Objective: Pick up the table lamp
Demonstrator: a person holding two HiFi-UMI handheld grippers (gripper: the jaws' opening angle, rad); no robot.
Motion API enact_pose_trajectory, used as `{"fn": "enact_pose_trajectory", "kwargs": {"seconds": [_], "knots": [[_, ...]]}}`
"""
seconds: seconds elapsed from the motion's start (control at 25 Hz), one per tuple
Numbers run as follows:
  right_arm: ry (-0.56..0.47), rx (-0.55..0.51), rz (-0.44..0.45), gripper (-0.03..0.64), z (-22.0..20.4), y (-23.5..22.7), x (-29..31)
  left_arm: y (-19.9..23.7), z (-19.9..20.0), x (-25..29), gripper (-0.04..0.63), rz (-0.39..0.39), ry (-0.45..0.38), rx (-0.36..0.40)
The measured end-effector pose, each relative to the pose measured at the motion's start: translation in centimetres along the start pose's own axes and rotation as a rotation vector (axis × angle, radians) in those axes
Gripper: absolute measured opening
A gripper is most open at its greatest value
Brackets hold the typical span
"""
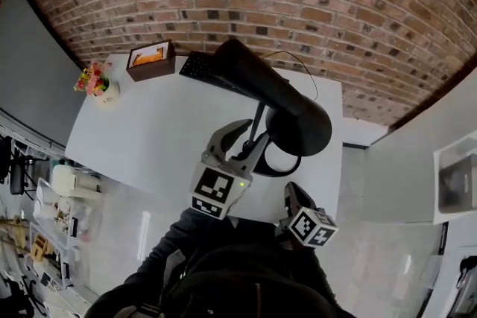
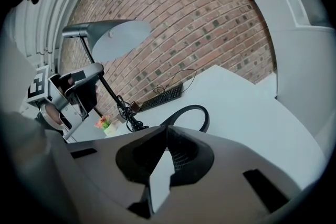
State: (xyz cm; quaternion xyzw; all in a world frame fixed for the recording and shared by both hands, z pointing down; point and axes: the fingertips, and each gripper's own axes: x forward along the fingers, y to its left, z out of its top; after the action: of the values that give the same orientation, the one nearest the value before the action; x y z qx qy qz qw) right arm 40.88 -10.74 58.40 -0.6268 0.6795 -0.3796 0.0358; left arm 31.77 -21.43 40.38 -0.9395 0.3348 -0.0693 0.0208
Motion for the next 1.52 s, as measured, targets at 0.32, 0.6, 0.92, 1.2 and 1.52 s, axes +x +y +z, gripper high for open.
{"fn": "enact_pose_trajectory", "kwargs": {"seconds": [0.32,0.6,0.92,1.2,1.52], "knots": [[-0.008,0.032,-0.041,0.014,-0.3,-1.5,-0.3,0.1,0.6,0.0,0.057,-0.021,-0.027,0.000],[0.022,0.073,-0.033,0.014,-1.2,-1.7,0.3,0.2,0.5,-1.1,0.057,-0.058,-0.062,-0.015],[0.043,0.162,-0.032,0.073,-1.2,-3.6,2.7,1.8,0.1,-3.8,0.055,-0.052,-0.079,-0.059],[0.059,0.163,-0.086,0.198,-1.0,-5.0,5.3,5.0,-0.9,-6.3,0.056,-0.003,-0.093,-0.133],[-0.010,0.217,-0.064,0.061,0.6,-3.7,6.6,7.8,-2.0,-8.1,0.059,0.038,-0.063,-0.188]]}}
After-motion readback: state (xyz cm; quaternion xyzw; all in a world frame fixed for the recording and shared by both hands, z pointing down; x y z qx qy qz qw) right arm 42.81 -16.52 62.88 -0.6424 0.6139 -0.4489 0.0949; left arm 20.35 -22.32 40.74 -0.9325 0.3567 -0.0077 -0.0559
